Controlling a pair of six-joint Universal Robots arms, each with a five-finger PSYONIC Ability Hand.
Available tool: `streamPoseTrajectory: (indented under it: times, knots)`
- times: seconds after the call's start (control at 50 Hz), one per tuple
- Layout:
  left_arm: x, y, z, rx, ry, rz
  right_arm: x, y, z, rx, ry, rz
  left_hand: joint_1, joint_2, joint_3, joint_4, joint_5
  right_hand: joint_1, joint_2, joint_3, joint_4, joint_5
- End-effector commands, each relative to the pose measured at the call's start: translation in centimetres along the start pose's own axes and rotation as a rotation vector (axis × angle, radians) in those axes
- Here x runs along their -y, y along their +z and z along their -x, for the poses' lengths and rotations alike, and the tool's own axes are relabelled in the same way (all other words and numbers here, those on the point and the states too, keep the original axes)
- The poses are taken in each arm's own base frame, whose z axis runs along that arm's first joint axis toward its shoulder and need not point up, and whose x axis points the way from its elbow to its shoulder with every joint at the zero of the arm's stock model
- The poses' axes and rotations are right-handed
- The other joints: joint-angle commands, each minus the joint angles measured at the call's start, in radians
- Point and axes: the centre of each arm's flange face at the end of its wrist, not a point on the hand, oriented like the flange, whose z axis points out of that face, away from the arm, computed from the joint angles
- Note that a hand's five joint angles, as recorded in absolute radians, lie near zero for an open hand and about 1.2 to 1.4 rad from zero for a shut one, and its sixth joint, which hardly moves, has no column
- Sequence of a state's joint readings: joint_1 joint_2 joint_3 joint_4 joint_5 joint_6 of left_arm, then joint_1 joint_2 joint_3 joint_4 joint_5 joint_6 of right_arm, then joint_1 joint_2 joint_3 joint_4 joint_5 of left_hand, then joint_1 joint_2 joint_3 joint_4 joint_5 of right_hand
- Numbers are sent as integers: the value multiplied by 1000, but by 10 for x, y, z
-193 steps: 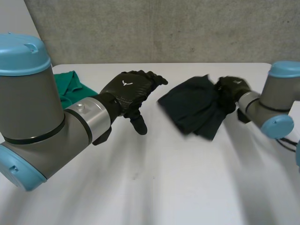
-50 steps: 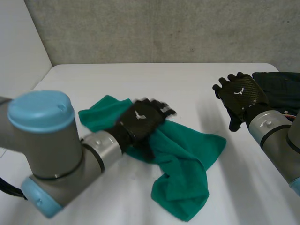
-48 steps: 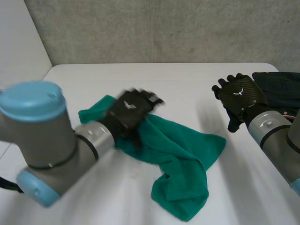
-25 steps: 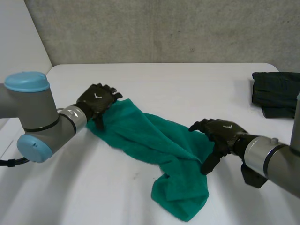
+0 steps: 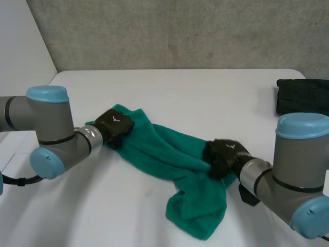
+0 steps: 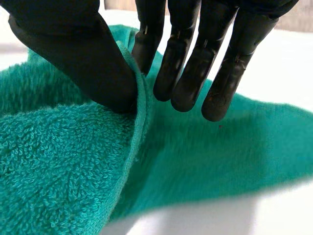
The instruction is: Fold the laundry.
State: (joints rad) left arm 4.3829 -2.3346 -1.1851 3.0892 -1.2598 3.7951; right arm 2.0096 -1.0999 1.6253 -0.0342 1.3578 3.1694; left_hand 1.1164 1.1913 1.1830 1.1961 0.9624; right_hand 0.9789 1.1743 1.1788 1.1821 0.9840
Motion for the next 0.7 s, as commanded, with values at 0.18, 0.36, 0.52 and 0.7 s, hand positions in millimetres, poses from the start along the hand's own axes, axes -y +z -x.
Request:
streamPoseTrajectory:
  times: [0.18, 0.36, 0.52, 0.7]
  knots:
    - [144, -36, 83, 609, 12, -536, 198, -3, 7, -223, -447, -619, 280, 205, 213, 200, 259, 417, 222, 217, 214, 238]
    - [143, -80, 33, 529, -110, -489, 212, -17, 49, -175, -597, -724, 280, 205, 213, 200, 259, 417, 222, 217, 214, 238]
    - [66, -134, -54, 318, -168, -121, 139, -20, 46, -114, -618, -459, 280, 205, 213, 200, 259, 417, 222, 217, 214, 238]
    - [56, -164, -84, 174, -327, 21, 63, -21, 45, -5, -678, -226, -673, -748, -740, -753, -694, 417, 222, 217, 214, 238]
